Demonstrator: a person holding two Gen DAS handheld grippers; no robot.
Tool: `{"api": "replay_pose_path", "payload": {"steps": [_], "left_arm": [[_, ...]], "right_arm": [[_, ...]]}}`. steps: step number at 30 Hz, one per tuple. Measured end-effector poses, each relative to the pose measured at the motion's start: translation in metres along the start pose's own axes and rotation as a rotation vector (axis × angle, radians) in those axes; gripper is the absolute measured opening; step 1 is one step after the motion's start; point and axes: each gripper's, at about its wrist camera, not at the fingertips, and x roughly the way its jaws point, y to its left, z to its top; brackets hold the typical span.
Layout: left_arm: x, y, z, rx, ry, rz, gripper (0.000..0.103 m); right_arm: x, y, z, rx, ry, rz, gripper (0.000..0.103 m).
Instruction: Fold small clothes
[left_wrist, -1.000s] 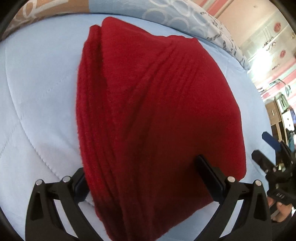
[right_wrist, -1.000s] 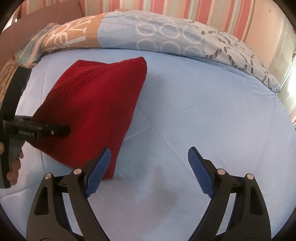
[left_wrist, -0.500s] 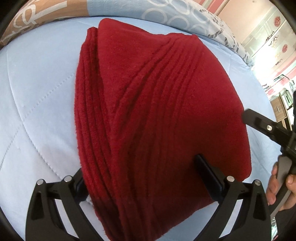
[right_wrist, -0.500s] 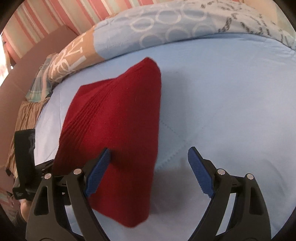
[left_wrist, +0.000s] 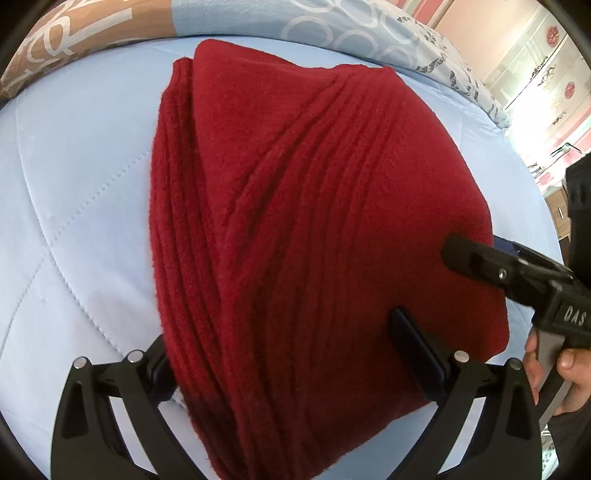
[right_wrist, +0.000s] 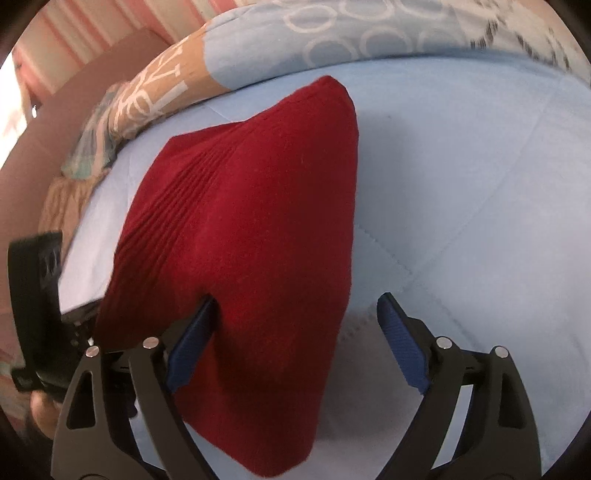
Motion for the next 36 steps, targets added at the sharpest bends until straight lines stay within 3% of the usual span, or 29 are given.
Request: {"api": "replay_pose_path", "payload": {"steps": [6,15,20,22,26,30,34,36], "left_arm": [[0.001,0.000,0.000,-0.001,0.000,-0.003,0.101],[0.000,0.000,0.002,-0.001,0.008,0.003,0.101],[0.002,-0.002,0.003,-0.009,0.004,0.010,0.100],[0.001,-0.006,0.003,0.004,-0.009,0.021,0.098],[-0.003,-0.012,0.001,0.031,-0.030,0.038,0.090],[-0.014,-0.012,-0.002,0.044,-0.062,0.041,0.075],[-0.025,-0.016,-0.002,0.068,-0.093,0.053,0.054],[-0.029,-0.020,-0.001,0.078,-0.098,0.054,0.053]], "right_arm": [[0.013,0.002,-0.003,0.030,0.049,0.075,0.088],[0.021,0.008,-0.001,0.023,0.041,0.076,0.087],[0.020,0.010,-0.003,0.005,0.025,0.057,0.075],[0.018,0.008,-0.005,0.003,0.016,0.061,0.065],[0.014,0.008,-0.007,-0.004,0.000,0.068,0.056],[0.009,0.010,-0.008,-0.019,-0.017,0.067,0.049],[0.001,0.013,-0.007,-0.041,-0.049,0.067,0.043],[-0.003,0.013,-0.007,-0.044,-0.067,0.073,0.041]]}}
